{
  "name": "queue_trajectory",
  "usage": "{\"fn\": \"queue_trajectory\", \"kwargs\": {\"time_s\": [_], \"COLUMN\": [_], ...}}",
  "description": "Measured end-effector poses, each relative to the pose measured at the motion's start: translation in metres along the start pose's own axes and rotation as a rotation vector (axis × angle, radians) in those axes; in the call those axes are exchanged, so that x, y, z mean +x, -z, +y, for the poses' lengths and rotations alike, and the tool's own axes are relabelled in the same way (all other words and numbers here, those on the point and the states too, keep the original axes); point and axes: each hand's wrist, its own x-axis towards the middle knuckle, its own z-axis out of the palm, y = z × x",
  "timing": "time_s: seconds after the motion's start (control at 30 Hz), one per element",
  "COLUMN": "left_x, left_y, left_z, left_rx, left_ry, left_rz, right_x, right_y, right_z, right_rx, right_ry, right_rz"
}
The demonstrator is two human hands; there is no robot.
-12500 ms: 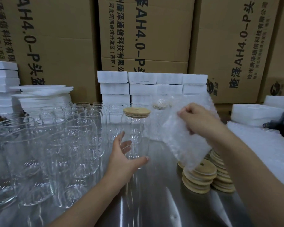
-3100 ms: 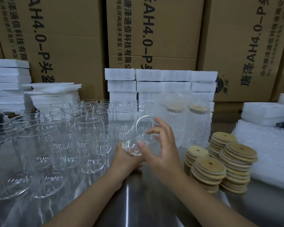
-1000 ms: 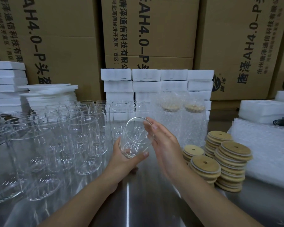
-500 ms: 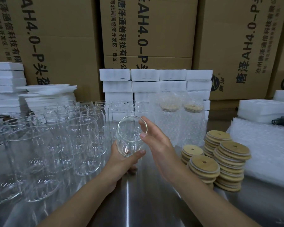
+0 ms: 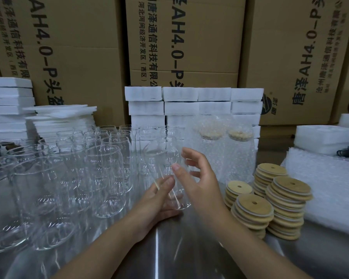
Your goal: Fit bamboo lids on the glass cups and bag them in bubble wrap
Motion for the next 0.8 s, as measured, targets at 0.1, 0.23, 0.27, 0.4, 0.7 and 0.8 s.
{"fn": "queue_trajectory", "kwargs": {"time_s": [0.1, 0.23, 0.27, 0.4, 0.7, 0.8], "left_x": [-0.0002, 0.0028, 0.003, 0.0026, 0.0054, 0.0059], "left_y": [0.0004, 0.0008, 0.0012, 0.0034, 0.0057, 0.0081], "left_z": [0.0016, -0.0003, -0.0001, 0.0041, 0.0057, 0.003], "left_rx": [-0.047, -0.15, -0.155, -0.169, -0.338, -0.398], "left_ry": [0.077, 0.15, 0.155, 0.138, 0.144, 0.18], "left_rz": [-0.059, -0.059, -0.057, -0.158, -0.124, -0.127], "right_x": [0.0018, 0.0031, 0.0027, 0.0004, -0.0042, -0.0052], "right_y": [0.0032, 0.007, 0.0069, 0.0056, 0.001, 0.0026], "right_z": [-0.0007, -0.0003, -0.0001, 0.001, -0.0039, -0.0042], "right_rx": [-0.051, -0.065, -0.071, -0.12, -0.097, -0.084], "right_ry": [-0.015, -0.019, -0.018, -0.025, 0.083, 0.092], "right_rz": [0.019, 0.02, 0.017, -0.031, -0.103, -0.177]}}
